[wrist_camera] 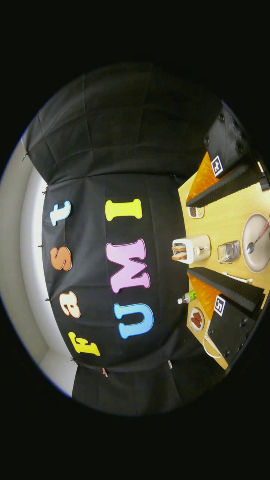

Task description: Take the plate from the dish rack, then take the spoon from the basket and place it into the plate.

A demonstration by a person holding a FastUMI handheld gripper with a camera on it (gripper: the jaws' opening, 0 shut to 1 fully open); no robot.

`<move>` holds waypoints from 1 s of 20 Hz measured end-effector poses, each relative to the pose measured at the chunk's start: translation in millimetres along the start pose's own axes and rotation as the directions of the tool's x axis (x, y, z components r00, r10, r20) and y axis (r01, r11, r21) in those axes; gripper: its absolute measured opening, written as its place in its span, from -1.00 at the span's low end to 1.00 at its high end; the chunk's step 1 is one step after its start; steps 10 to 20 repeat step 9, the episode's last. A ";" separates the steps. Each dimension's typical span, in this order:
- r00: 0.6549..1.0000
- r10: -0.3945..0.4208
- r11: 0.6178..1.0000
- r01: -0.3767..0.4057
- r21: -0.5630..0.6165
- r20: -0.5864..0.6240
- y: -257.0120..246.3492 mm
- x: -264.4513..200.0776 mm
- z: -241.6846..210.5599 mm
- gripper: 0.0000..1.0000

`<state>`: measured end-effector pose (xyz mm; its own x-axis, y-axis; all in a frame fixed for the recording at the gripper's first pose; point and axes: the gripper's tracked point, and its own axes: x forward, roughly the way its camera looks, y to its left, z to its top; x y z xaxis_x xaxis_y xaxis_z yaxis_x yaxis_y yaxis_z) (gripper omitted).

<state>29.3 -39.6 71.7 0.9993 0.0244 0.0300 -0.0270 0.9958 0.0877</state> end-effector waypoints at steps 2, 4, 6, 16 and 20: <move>1.000 -0.011 1.000 0.011 0.009 0.013 6.9 -3.7 2.6 0.97; 1.000 -0.018 1.000 0.018 0.005 0.023 13.2 -7.4 1.3 0.97; 1.000 -0.020 1.000 0.020 0.002 0.013 17.3 -12.7 -3.4 0.96; 0.999 -0.035 0.999 0.035 0.016 0.000 18.1 -16.7 -8.3 0.97; 0.999 -0.035 0.999 0.035 0.016 0.000 18.1 -16.7 -8.3 0.97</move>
